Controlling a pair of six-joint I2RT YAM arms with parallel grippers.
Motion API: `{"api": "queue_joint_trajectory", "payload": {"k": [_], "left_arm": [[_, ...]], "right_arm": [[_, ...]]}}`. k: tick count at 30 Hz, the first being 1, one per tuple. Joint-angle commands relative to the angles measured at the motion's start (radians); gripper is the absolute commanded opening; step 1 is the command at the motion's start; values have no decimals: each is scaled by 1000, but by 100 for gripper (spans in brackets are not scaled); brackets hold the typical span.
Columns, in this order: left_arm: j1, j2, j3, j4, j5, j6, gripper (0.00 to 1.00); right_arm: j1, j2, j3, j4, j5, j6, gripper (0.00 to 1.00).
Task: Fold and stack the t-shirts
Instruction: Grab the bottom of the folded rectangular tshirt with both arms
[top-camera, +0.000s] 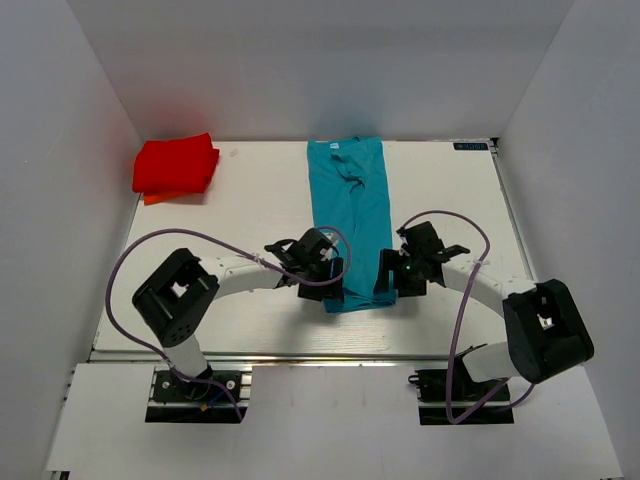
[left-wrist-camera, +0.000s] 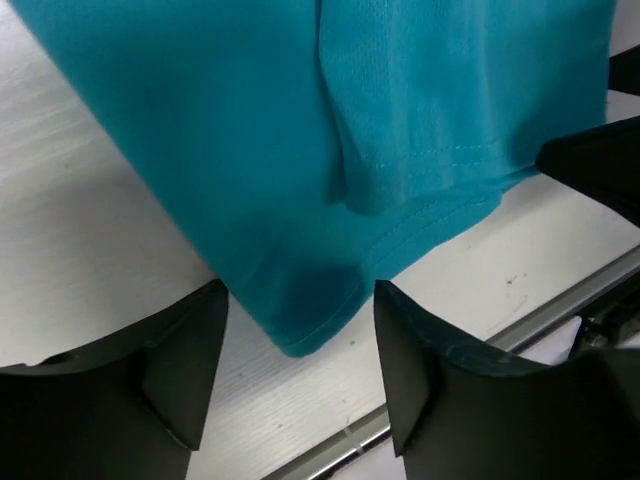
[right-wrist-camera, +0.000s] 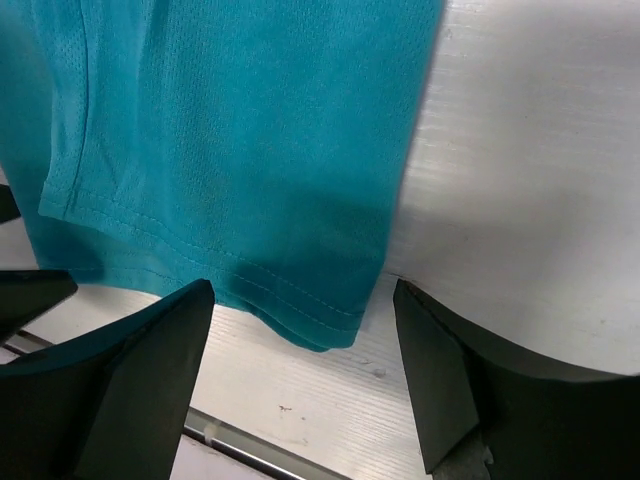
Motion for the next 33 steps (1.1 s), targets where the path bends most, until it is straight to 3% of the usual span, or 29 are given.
{"api": "queue_joint_trajectory", "payload": {"k": [1,5,6,10,13,15,16,26,31,33], "left_arm": [[-36,59,8,-70,-103,-29,69],[-58,95,17,-105,-152,-52,50],[-68,95,17,-105,-152,-61,45],[-77,95,8,-114,-152,-71,30],[-77,95,-4,-140,-163,-81,6],[-77,85,-13,-154,-163,-81,0],[-77,73,-26,-154,-172,-91,0],[-67,-13,-93,-183,-183,-91,0],[-76,-23,-93,-111,-103,-56,0],[-76,-23,-93,-111,-85,-45,0]], "right_arm": [[10,18,-14,25,43,22,78],[12,50,-11,22,66,28,72],[12,56,-13,28,54,25,65],[15,46,-31,24,53,34,52],[18,20,-49,11,57,36,26],[14,3,-57,-1,77,40,16],[15,-10,-68,-4,88,39,2],[7,-126,-123,-110,195,54,0],[18,-185,-178,-6,-10,34,0],[15,-185,-180,-7,-3,21,0]]}}
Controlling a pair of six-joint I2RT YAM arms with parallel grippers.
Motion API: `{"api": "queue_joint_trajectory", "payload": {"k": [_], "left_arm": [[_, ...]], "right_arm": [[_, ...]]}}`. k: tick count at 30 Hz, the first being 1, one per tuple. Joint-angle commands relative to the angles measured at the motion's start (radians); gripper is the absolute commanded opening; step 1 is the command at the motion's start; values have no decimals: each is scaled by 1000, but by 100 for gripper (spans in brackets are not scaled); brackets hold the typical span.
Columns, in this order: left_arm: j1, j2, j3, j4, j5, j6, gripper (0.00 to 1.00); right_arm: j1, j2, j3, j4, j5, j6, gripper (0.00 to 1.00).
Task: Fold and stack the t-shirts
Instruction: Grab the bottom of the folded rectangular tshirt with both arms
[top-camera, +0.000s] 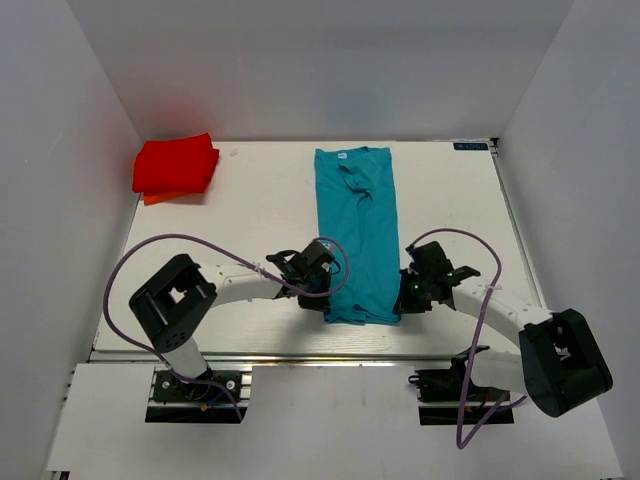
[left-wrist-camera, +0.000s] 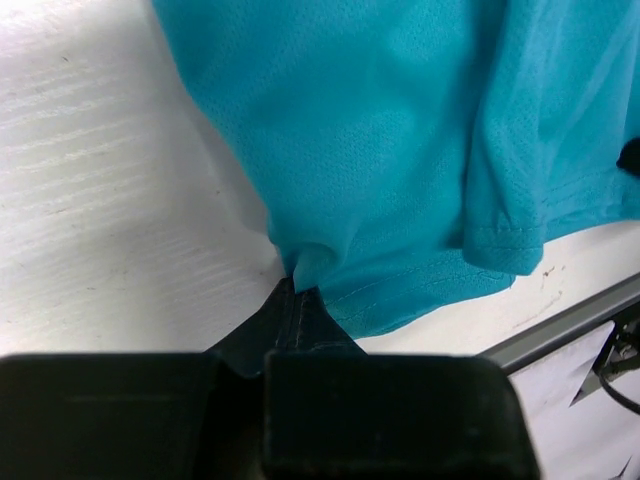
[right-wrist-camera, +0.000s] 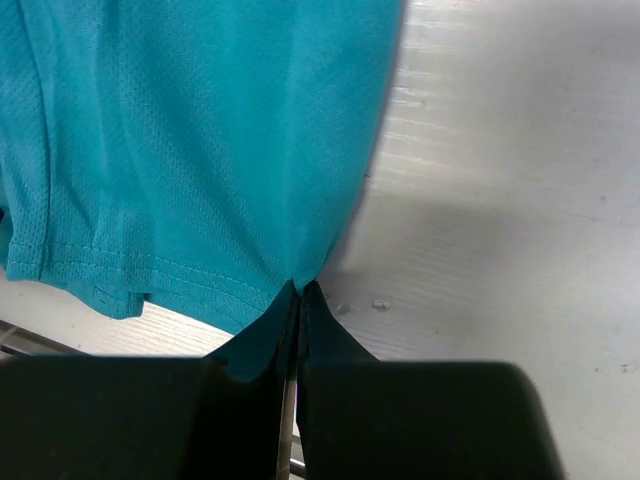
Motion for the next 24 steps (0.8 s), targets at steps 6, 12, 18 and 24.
{"api": "queue_joint_trajectory", "payload": {"k": [6,12,18,24], "left_arm": [[-7,-64,-62,-176,45,73,0],[-7,-132,-9,-215,151,182,0],[14,-92,142,-268,193,241,0],[48,-23,336,-409,43,221,4]], "right_arm": [[0,-55,2,-73,40,-50,0],[3,-157,42,-127,-40,-48,0],[2,-153,114,-157,-32,-59,0],[-3,-38,252,-176,-9,-62,0]]}}
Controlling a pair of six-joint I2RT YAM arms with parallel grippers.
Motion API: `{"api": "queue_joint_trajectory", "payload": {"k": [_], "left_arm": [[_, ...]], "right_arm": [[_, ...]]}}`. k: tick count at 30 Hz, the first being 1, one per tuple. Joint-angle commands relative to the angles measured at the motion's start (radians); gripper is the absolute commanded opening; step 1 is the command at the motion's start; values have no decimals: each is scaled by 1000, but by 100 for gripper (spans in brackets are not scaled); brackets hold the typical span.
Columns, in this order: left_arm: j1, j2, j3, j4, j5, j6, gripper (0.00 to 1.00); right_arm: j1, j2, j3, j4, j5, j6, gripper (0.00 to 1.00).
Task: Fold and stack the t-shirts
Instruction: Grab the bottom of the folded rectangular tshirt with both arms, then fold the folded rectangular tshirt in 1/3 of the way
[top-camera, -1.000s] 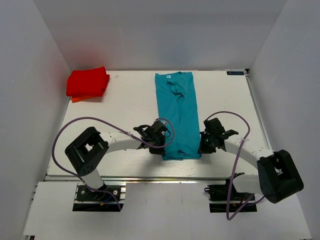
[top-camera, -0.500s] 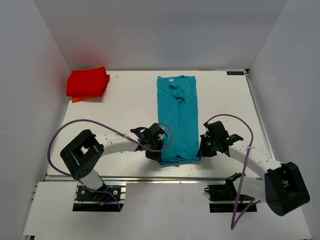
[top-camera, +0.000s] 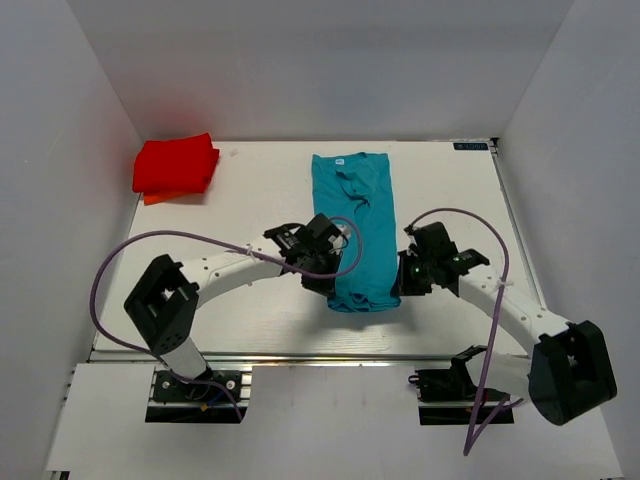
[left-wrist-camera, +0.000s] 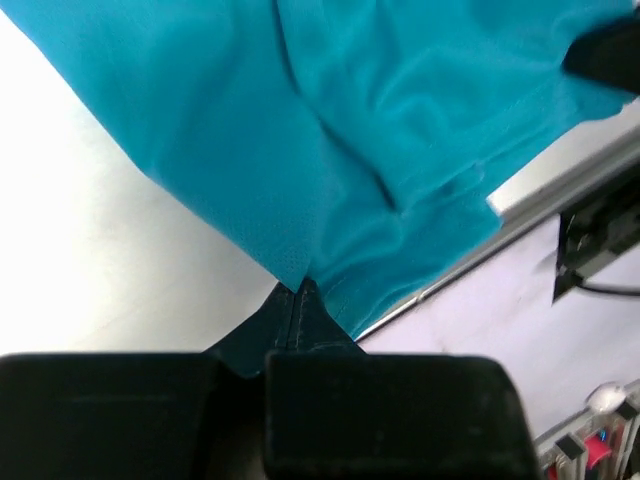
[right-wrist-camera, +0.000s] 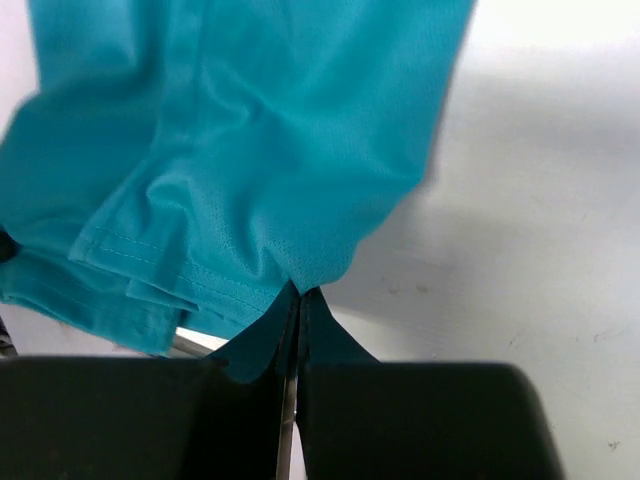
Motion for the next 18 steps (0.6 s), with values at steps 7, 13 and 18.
{"api": "queue_joint_trajectory", "payload": {"k": [7,13,18], "left_arm": [[136,185,274,-170,-121,-49,0],[204,246,372,-135,-121,-59,0],[227,345,536,-143,-102,-20,1]], "right_arm": [[-20,204,293,-41,131,-9,0],[-32,346,439,-35,151,-28,0],[-55,426,543,-36,154,-39,0]]}}
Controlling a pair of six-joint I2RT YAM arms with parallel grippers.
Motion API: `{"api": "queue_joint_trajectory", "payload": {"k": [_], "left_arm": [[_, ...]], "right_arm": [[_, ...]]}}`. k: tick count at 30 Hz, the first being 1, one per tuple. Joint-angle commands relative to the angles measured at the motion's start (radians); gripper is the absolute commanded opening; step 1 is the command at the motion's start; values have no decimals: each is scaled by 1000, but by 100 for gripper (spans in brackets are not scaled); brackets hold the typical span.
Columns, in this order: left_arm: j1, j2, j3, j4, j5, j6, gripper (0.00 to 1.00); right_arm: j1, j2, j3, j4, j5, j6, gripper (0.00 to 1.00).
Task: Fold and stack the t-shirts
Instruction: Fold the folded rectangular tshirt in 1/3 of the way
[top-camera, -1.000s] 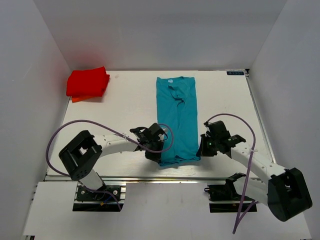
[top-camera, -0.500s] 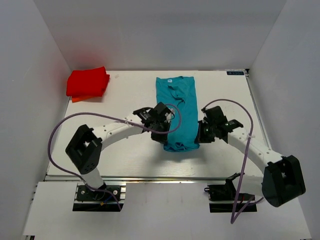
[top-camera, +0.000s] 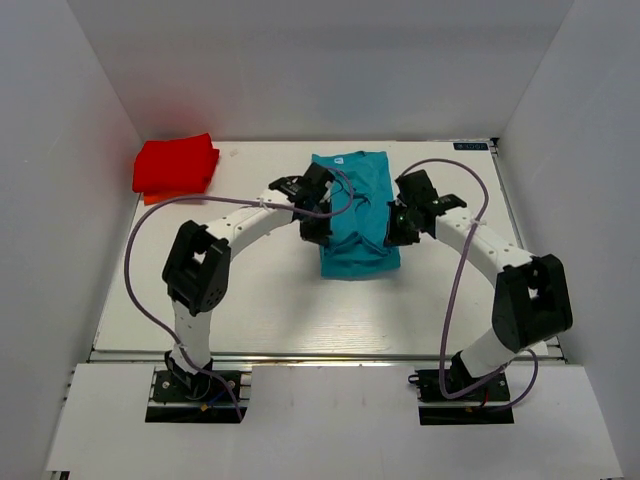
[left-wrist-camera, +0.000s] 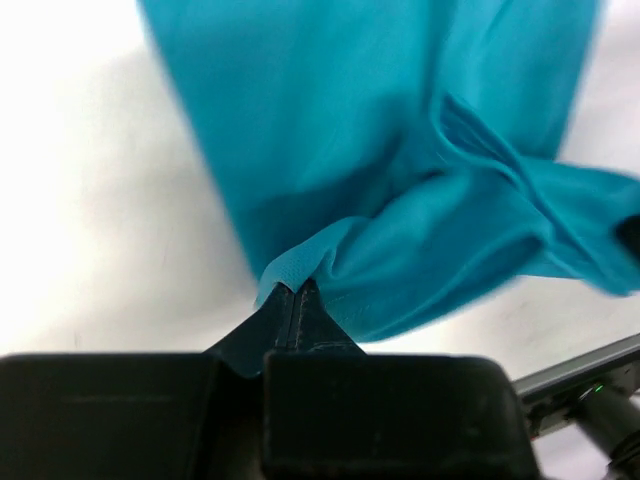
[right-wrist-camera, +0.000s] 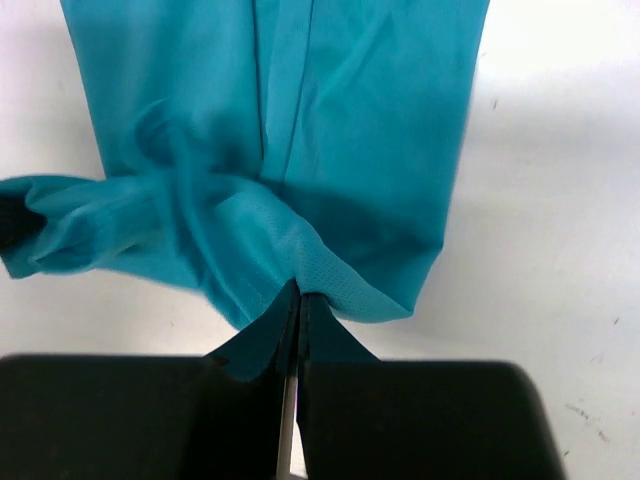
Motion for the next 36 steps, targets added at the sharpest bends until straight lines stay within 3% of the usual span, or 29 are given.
{"api": "queue_joint_trajectory", "payload": {"k": [1,7,24,29,32,34,35,36], "left_arm": [[17,44,125,11,1,37,1],[47,152,294,-37,0,70,1],[161,279,458,2,88,88,4],[190,313,467,81,102,68,5],[208,342,489,109,115,53,12],[217,368,503,132,115,9,21],[231,368,512,184,125,-5,36],[240,387,524,216,125,-25,42]], "right_arm": [[-22,38,97,-3,20,-20,0],[-51,143,210,-6,4,-26,0],[-120,361,434,22,-70,-120,0],[-140,430,494,40,-82,-124,0],[-159,486,538,56,-107,-101,0],[-168,540,597,56,-150,-59,7],[-186,569,635,57,-156,0,14],[-192,586,653,92,-185,24,16]]}}
